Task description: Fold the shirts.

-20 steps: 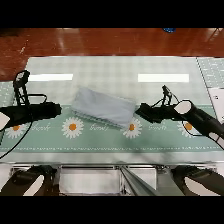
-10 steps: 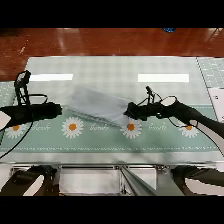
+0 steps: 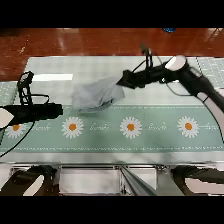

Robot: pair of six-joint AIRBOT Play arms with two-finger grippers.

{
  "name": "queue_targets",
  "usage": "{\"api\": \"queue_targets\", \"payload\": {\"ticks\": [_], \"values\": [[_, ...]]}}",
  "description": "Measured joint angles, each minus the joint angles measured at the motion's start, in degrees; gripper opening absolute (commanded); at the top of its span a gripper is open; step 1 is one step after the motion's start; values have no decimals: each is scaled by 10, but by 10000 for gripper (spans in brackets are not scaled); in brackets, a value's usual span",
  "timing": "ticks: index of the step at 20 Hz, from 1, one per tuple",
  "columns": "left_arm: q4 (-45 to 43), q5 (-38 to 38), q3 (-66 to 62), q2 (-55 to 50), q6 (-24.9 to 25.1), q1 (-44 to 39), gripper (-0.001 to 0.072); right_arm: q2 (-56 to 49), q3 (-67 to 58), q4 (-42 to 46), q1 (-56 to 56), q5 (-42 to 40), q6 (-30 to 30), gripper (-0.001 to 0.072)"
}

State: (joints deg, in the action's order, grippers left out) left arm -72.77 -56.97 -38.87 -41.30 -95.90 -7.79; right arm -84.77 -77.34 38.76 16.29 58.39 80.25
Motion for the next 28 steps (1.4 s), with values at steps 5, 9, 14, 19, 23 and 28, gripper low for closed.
{"api": "queue_targets", "payload": {"ticks": [5,9,14,19,23,28], "values": [[0,-1,0,-1,0,0,17,1,-159,82,-80,101,63,31],[1,0,0,-1,0,0,17,20,-215,106,-169,164,95,31],[4,-1,0,-1,0,0,16,70,-233,118,-292,217,132,31],[7,-2,0,-1,0,0,16,119,-232,162,-410,297,168,30],[8,0,0,-1,0,0,17,178,-166,229,-496,363,178,29],[8,16,0,-1,0,-1,17,295,28,334,-620,402,178,30]]}}
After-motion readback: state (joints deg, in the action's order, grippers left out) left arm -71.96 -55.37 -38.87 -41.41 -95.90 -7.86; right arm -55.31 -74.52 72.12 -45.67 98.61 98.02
